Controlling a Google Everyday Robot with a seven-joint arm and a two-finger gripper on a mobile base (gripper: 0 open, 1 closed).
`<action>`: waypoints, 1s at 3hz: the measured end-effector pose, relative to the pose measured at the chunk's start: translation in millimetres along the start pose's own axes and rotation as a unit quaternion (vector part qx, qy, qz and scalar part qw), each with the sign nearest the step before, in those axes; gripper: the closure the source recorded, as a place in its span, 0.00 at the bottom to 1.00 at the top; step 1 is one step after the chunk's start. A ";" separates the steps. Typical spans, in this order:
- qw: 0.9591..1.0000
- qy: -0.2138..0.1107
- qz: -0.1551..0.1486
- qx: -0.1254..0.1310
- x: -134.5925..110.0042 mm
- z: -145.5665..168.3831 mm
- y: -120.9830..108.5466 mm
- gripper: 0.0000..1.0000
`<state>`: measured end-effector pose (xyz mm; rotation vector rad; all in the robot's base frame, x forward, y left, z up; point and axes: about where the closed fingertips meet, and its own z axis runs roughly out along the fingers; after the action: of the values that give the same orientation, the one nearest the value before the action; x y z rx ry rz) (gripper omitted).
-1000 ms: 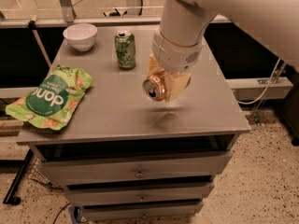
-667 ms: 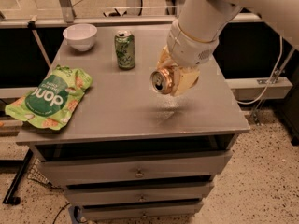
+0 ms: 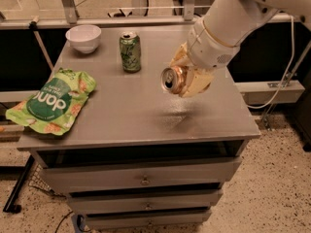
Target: Place orange can upright
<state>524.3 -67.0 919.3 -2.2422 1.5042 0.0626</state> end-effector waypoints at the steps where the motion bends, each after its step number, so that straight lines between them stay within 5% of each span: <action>1: 0.998 -0.042 0.026 0.027 -2.6 -2.2 -8.2 1.00; 2: 0.983 -0.142 0.091 0.069 -10.1 -8.5 -27.1 1.00; 3: 0.965 -0.210 0.137 0.082 -14.0 -10.1 -36.2 1.00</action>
Offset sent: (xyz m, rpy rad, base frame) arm 0.0314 0.0167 0.0382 0.5286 0.0583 -0.1605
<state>548.8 -47.3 944.2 -1.7407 1.5034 0.4497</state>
